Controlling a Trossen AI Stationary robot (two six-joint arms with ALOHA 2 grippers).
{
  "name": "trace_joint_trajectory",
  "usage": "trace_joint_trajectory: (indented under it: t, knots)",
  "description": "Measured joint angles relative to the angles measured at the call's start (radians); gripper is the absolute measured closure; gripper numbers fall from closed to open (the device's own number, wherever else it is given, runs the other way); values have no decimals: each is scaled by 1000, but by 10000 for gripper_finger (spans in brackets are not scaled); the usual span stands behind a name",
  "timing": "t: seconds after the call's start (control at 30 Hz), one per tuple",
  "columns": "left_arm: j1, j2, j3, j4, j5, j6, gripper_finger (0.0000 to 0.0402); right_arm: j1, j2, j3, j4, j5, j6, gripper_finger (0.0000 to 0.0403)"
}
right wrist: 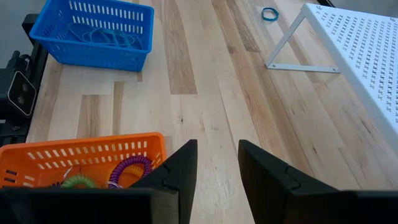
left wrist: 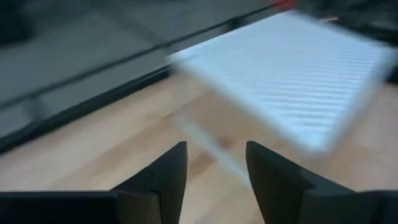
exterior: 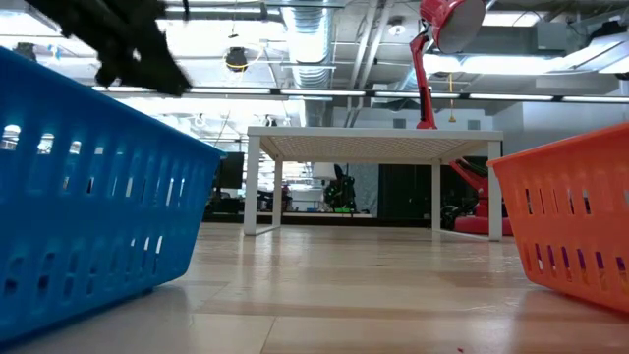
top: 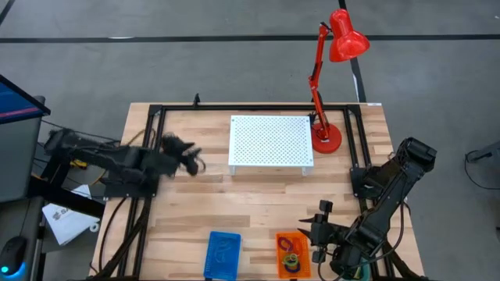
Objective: Pick & Place Office Desk Supplies
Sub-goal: Put the blue rubber band into the blue bin
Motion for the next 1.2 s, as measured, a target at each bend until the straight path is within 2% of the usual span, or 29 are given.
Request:
trace_joint_trajectory:
  t: [0.1,0.27,0.4,0.5,0.6,0.83,1.2]
  knots:
    - [194,-8,0,-106,111,-41,250,0,0,0,0,0,-1,290]
    - [477,64,0,-70,388,93,256,-14,0,0,0,0,-8,290]
    - [647,180,30,-82,546,167,257,-28,0,0,0,0,-10,290]
    - [727,285,52,-86,672,211,257,-31,0,0,0,-3,-10,290]
    - [751,389,68,-102,739,228,257,-30,0,0,0,-7,-10,290]
    - [746,572,69,-142,724,228,257,-24,0,0,0,-10,-7,290]
    - [700,673,69,-105,718,195,257,-24,0,0,0,-11,-7,290]
